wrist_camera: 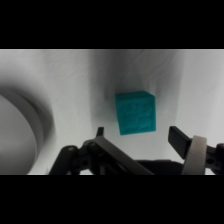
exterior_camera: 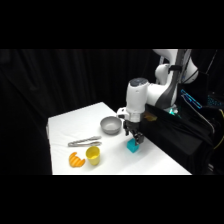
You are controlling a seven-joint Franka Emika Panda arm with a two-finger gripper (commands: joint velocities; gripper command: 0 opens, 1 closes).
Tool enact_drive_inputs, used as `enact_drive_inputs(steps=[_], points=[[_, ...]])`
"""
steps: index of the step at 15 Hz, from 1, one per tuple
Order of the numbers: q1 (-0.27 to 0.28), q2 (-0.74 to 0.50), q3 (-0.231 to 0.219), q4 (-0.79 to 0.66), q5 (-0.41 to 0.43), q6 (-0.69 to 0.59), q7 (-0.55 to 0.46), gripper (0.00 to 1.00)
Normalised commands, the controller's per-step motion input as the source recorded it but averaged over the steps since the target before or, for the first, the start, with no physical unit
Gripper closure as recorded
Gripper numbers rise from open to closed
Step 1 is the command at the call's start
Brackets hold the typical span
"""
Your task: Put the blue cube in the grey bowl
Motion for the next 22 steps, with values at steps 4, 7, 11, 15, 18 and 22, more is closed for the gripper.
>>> enact_drive_inputs(steps=[4,7,11,15,18,22], points=[[0.175,0.14,-0.128,-0.01,-0.120,0.24,0.21,0.00],[0.165,0.12,-0.117,-0.01,-0.060,0.22,0.14,0.00],[0.151,0.12,-0.115,0.01,-0.029,0.22,0.08,0.23],[0.138,0.05,-0.122,0.00,-0.009,0.19,0.05,0.53],[0.142,-0.02,-0.132,-0.02,-0.029,0.14,0.06,0.66],[0.087,-0.15,-0.066,-0.03,-0.004,-0.05,0.01,0.71]])
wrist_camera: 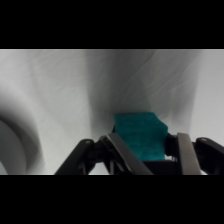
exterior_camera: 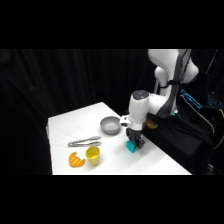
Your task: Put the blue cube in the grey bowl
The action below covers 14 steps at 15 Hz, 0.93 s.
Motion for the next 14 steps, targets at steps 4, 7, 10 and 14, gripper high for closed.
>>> enact_drive_inputs(steps=[4,7,10,14], points=[[0.027,-0.36,-0.026,-0.01,-0.021,-0.35,-0.04,0.71],[-0.098,-0.43,0.038,0.05,-0.051,-0.49,-0.09,0.71],[-0.187,-0.38,0.086,0.09,-0.062,-0.45,-0.14,0.71],[-0.245,-0.28,0.081,0.11,-0.006,-0.37,-0.23,0.71]])
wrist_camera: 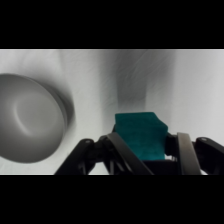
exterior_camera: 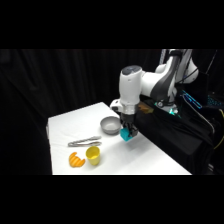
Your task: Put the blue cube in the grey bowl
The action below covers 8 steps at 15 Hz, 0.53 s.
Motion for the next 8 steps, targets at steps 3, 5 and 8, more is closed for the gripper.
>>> enact_drive_inputs(steps=[3,5,8], points=[[-0.264,-0.23,0.015,0.09,0.043,-0.27,-0.29,0.71],[-0.250,-0.19,-0.037,0.07,0.072,-0.22,-0.31,0.71],[-0.214,-0.16,-0.060,0.05,0.088,-0.18,-0.28,0.71]])
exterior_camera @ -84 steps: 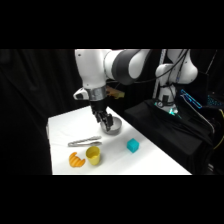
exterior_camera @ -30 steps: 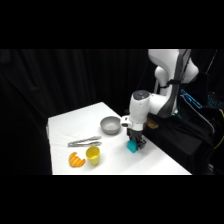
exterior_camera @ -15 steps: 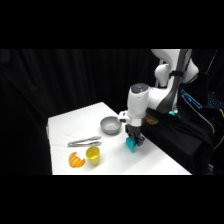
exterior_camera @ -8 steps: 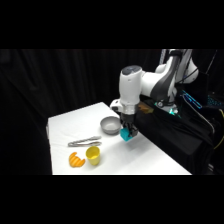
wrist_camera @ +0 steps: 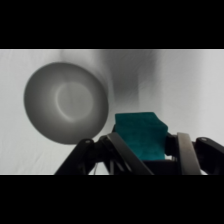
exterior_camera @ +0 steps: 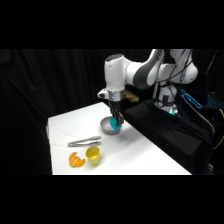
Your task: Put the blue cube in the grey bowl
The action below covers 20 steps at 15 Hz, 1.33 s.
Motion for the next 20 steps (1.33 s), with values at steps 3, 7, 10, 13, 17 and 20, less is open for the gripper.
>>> enact_drive_inputs(steps=[3,7,10,13,17,20], points=[[-0.170,-0.14,-0.065,0.01,0.123,-0.14,-0.26,0.71],[-0.130,-0.13,-0.062,-0.02,0.128,-0.10,-0.23,0.71],[-0.103,-0.05,-0.062,-0.02,0.107,-0.04,-0.19,0.71],[-0.081,0.02,-0.051,-0.04,0.104,0.07,-0.16,0.71],[-0.069,0.10,-0.042,-0.04,0.138,0.24,-0.19,0.71],[-0.060,0.14,-0.030,-0.02,0.163,0.30,-0.21,0.71]])
